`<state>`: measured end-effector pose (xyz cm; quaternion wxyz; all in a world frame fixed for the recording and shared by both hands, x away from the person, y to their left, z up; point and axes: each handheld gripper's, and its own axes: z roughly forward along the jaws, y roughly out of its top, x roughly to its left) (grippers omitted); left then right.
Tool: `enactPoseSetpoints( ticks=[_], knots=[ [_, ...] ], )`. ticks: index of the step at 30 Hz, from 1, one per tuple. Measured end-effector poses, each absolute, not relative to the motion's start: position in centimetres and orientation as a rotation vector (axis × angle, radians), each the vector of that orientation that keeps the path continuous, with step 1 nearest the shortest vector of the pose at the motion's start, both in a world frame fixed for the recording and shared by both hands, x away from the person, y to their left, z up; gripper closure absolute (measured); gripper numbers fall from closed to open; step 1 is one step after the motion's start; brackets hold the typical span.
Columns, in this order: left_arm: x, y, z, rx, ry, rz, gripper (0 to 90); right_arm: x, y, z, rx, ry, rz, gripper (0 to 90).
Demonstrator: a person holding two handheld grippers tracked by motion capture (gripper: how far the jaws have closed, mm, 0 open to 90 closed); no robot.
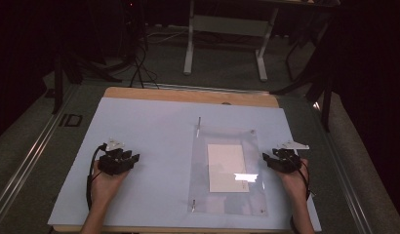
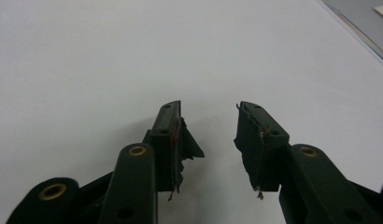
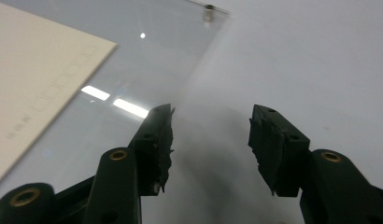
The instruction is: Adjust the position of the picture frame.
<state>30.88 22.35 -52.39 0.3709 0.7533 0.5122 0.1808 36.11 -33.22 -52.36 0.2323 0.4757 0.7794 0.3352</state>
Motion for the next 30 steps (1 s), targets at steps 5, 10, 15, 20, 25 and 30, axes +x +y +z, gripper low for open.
enactPoseSetpoints(
  ticks=[5, 10, 15, 20, 25, 30],
  knots=[
    [30.3, 21.8, -52.0, 1.955, 1.227, 0.468, 60.6, 36.4, -32.0, -52.4, 1.260, 2.183, 0.945, 49.1],
    [29.7, 20.8, -51.6, 1.988, 1.168, 0.465, 60.9, 36.7, -31.0, -51.9, 1.213, 2.206, 0.989, 50.0],
    [29.0, 20.1, -51.7, 2.007, 1.132, 0.467, 57.8, 37.2, -29.8, -51.4, 1.170, 2.229, 1.025, 51.3],
    [28.4, 19.3, -51.4, 2.015, 1.108, 0.453, 56.2, 37.9, -28.5, -50.6, 1.108, 2.257, 1.027, 53.0],
    [27.6, 18.1, -51.3, 2.053, 1.065, 0.446, 55.3, 38.8, -27.6, -49.9, 1.118, 2.257, 1.075, 52.2],
    [27.2, 17.1, -51.2, 2.050, 1.019, 0.407, 54.7, 39.6, -26.6, -49.5, 1.107, 2.272, 1.083, 51.4]
  ],
)
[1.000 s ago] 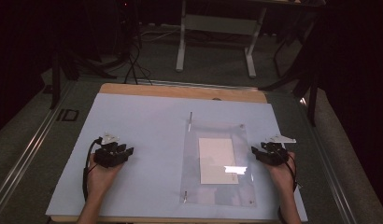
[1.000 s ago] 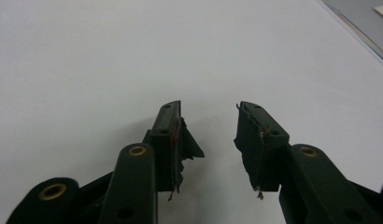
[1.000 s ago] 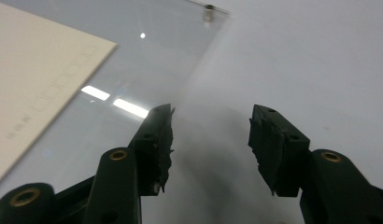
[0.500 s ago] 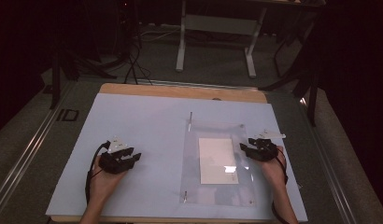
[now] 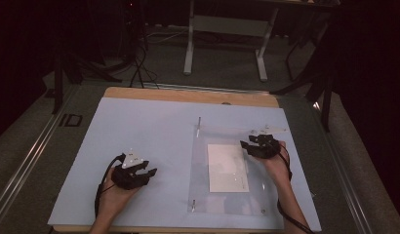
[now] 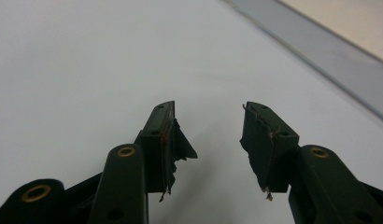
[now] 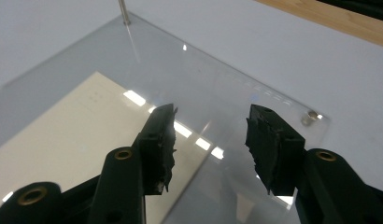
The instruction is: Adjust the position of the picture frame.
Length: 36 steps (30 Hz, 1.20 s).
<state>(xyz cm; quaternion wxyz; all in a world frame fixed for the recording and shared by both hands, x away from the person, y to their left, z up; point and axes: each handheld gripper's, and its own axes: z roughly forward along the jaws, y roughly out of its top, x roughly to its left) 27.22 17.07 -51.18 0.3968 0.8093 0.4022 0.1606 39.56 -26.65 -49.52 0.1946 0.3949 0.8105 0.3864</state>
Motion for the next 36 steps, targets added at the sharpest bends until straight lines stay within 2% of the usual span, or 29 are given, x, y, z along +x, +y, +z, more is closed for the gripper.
enactPoseSetpoints(
  ticks=[7, 21, 36],
  knots=[
    [26.7, 15.1, -51.2, 2.092, 0.927, 0.367, 53.7, 40.5, -25.0, -49.2, 1.050, 2.305, 1.069, 52.4],
    [26.0, 13.2, -51.4, 2.103, 0.853, 0.284, 51.7, 42.1, -21.7, -49.2, 1.005, 2.354, 1.055, 50.0],
    [24.2, 10.8, -51.5, 2.171, 0.672, 0.237, 53.8, 42.7, -19.1, -49.4, 0.959, 2.388, 1.061, 52.2]
  ],
)
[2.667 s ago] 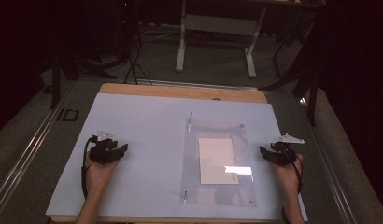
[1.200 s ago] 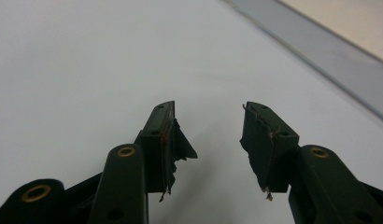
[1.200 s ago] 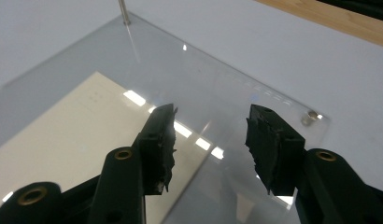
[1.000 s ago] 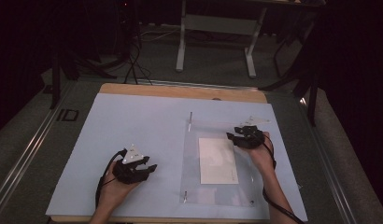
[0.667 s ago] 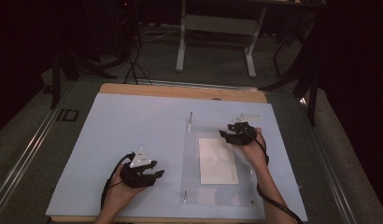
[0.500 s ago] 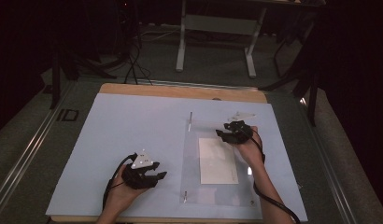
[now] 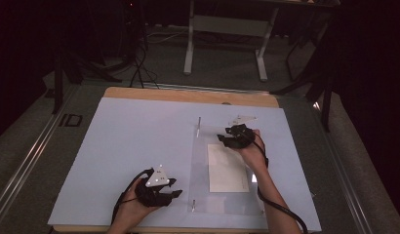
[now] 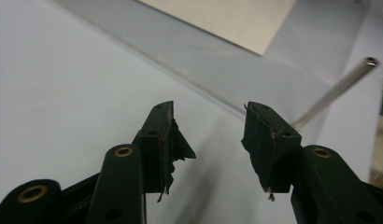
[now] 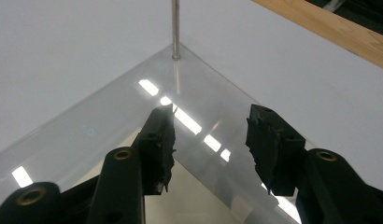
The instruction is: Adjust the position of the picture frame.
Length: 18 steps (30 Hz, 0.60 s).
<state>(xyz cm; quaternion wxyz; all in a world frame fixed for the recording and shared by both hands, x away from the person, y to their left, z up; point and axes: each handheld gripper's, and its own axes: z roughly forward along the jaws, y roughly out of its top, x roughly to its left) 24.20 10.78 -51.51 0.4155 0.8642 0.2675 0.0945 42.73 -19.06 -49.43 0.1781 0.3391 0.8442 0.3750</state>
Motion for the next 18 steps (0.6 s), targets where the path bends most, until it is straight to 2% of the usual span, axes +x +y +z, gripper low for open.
enactPoseSetpoints(
  ticks=[5, 10, 18],
  knots=[
    [23.6, 10.0, -51.6, 2.170, 0.614, 0.193, 54.8, 43.1, -18.2, -49.5, 0.931, 2.401, 1.070, 58.9],
    [23.0, 9.2, -51.7, 2.181, 0.549, 0.171, 55.9, 43.4, -17.8, -49.6, 0.939, 2.402, 1.089, 59.3],
    [22.7, 8.1, -51.9, 2.205, 0.462, 0.104, 62.5, 43.8, -16.8, -49.7, 0.931, 2.412, 1.104, 59.3]
  ],
)
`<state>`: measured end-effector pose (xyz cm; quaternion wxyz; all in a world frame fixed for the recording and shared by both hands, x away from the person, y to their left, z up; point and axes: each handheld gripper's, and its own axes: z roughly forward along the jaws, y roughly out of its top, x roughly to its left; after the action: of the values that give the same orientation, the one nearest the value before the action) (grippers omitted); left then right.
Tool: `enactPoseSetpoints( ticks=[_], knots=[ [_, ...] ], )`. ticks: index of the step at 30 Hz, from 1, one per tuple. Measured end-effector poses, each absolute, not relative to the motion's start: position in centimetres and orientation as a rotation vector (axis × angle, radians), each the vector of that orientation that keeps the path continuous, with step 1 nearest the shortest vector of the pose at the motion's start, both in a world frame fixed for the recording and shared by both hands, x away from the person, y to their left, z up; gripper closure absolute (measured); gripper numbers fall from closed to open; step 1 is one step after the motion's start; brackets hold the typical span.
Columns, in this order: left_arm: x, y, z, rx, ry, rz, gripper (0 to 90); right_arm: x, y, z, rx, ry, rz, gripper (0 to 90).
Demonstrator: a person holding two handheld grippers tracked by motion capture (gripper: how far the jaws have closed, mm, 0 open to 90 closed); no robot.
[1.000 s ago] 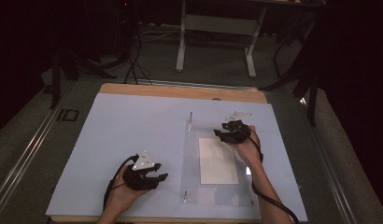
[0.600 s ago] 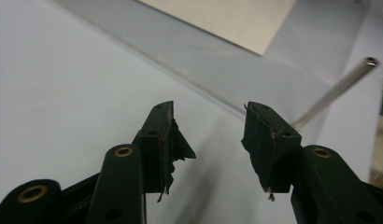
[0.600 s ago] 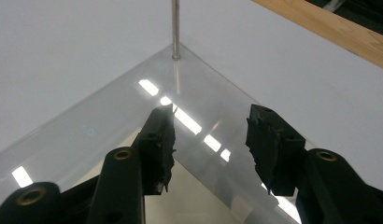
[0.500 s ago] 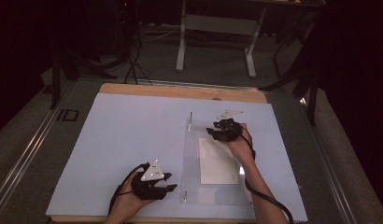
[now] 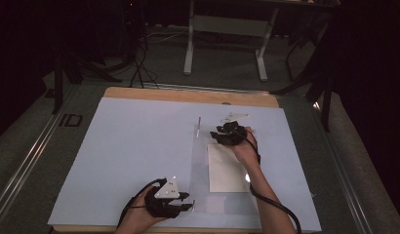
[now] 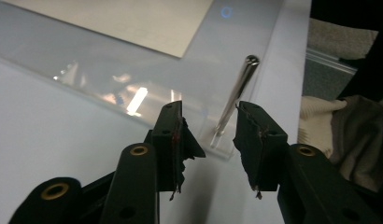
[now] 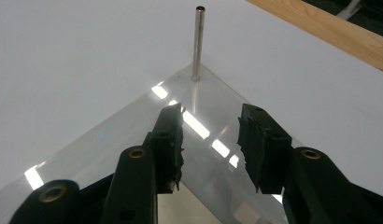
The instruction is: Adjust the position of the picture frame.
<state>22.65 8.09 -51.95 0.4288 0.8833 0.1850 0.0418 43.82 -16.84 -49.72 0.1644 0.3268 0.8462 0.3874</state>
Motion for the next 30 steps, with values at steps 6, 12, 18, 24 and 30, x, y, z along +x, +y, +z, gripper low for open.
enactPoseSetpoints(
  ticks=[6, 12, 18, 24, 30],
  knots=[
    [22.9, 6.5, -52.6, 2.226, 0.426, 0.097, 69.9, 44.3, -16.3, -49.6, 0.935, 2.409, 1.116, 59.9],
    [22.6, 5.6, -52.7, 2.260, 0.371, 0.145, 83.6, 45.0, -15.5, -49.5, 0.921, 2.404, 1.125, 68.3],
    [22.5, 5.6, -52.8, 2.248, 0.386, 0.146, 83.7, 46.2, -14.2, -49.6, 0.924, 2.403, 1.137, 70.5],
    [22.5, 5.6, -52.9, 2.236, 0.398, 0.149, 82.5, 47.4, -12.9, -49.8, 0.932, 2.403, 1.156, 70.1],
    [22.5, 5.1, -53.3, 2.244, 0.410, 0.152, 78.3, 48.2, -12.0, -50.3, 0.948, 2.403, 1.166, 66.0]
  ],
)
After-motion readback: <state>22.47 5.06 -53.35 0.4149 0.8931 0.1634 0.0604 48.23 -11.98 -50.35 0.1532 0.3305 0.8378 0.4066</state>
